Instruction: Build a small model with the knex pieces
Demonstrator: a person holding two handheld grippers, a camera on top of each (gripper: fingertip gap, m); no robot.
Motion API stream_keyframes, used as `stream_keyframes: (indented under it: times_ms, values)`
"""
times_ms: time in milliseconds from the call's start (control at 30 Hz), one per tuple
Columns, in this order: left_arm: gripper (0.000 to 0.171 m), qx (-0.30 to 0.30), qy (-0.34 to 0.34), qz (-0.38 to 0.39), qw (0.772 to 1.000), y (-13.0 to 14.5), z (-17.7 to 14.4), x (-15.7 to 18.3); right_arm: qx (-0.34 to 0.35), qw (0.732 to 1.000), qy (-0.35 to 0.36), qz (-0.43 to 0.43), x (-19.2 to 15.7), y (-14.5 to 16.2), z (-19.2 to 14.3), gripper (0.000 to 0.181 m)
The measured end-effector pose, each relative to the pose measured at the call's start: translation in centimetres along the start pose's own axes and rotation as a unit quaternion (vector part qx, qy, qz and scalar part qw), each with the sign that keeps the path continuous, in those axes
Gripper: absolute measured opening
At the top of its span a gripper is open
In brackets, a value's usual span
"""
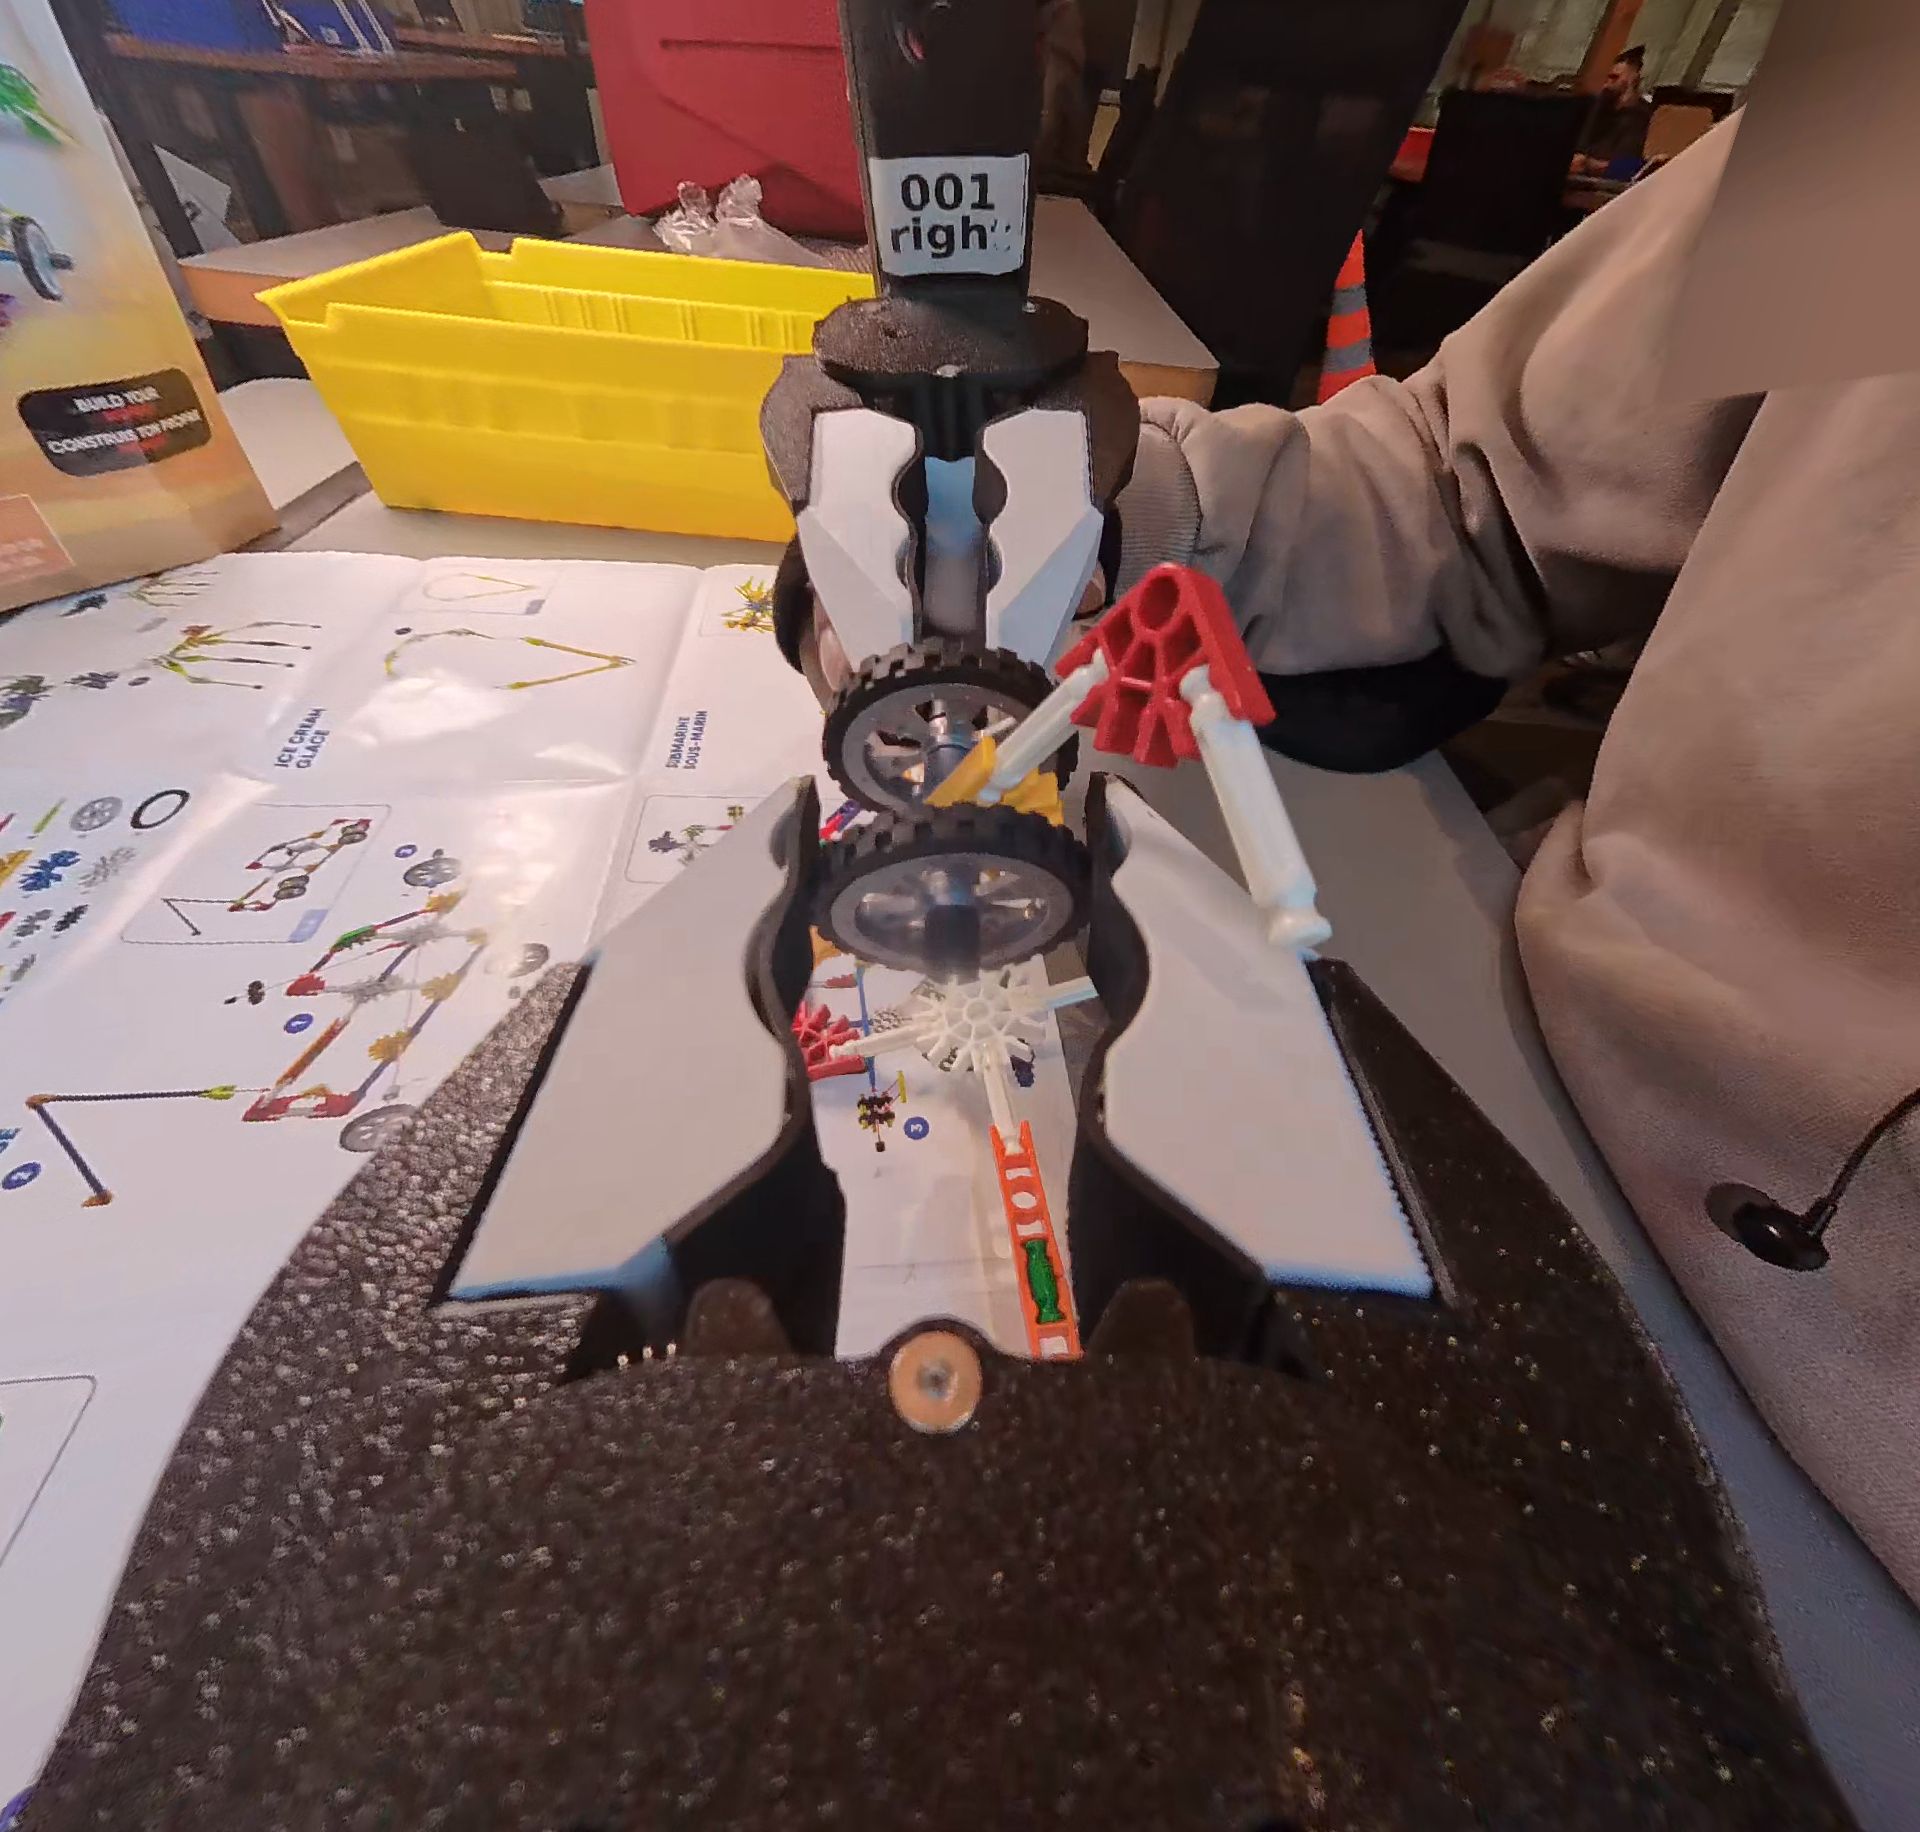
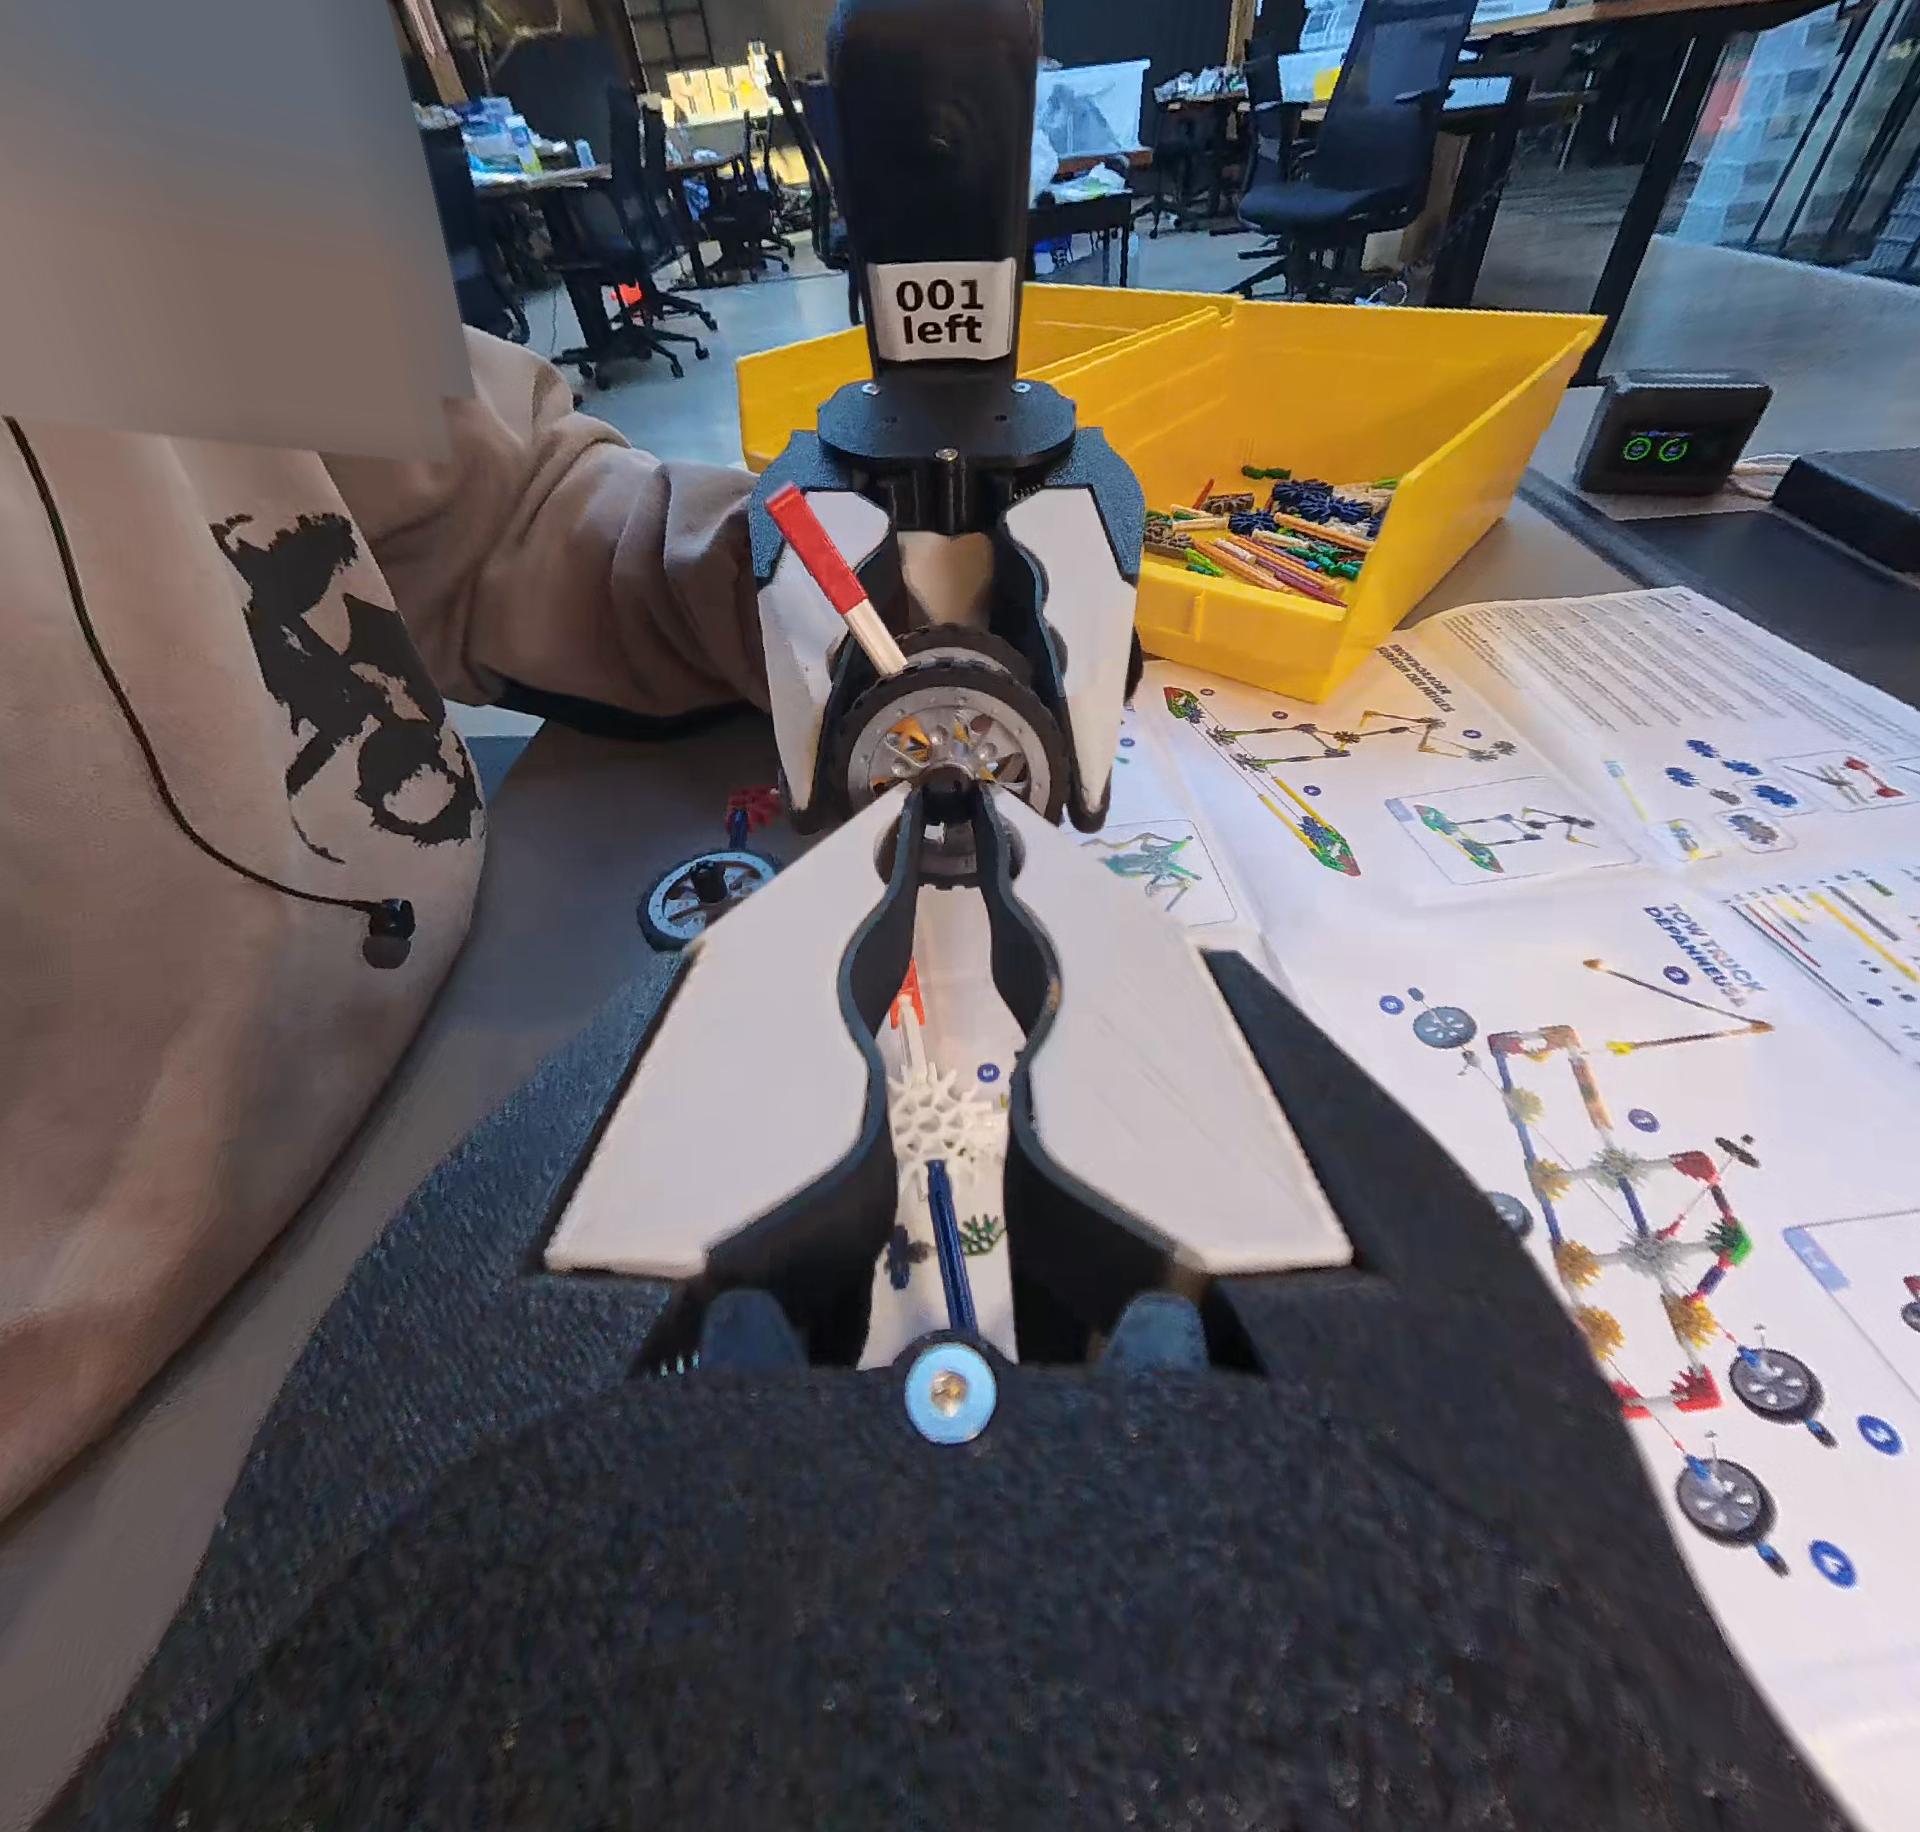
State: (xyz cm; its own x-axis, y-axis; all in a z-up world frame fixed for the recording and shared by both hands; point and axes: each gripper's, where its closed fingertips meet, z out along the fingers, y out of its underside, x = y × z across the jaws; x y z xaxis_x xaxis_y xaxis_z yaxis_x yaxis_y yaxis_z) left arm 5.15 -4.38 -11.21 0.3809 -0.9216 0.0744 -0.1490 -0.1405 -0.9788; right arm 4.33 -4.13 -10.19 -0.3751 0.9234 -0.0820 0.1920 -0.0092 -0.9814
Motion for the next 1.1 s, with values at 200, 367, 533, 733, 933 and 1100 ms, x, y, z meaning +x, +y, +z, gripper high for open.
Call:
stream_keyframes:
  times_ms: [200,367,533,733,933,1100]
  values:
    - [0.049,-0.026,0.029,-0.020,0.999,1.1,0.2,0.6,-0.039,0.997,0.012,-0.070,-0.5,0.8,0.2,0.009]
    - [0.049,-0.036,0.049,-0.048,0.997,1.6,0.2,0.9,-0.063,0.988,0.029,-0.135,-0.8,1.4,0.3,0.008]
    - [0.050,0.008,0.046,-0.068,0.997,0.3,-0.2,0.6,-0.038,0.991,0.036,-0.125,-0.4,0.7,0.5,0.007]
    - [0.048,-0.040,0.011,0.030,0.999,0.6,-0.4,0.7,-0.008,0.998,-0.005,-0.057,-0.6,0.8,0.6,0.006]
    - [0.047,-0.045,0.009,0.026,0.999,0.9,-0.2,0.2,-0.005,0.999,-0.014,-0.038,-0.2,1.1,0.4,0.006]
    - [0.046,-0.041,-0.006,0.019,0.999,1.0,-0.9,-0.7,-0.009,0.999,-0.027,-0.026,0.0,1.3,-0.9,0.000]
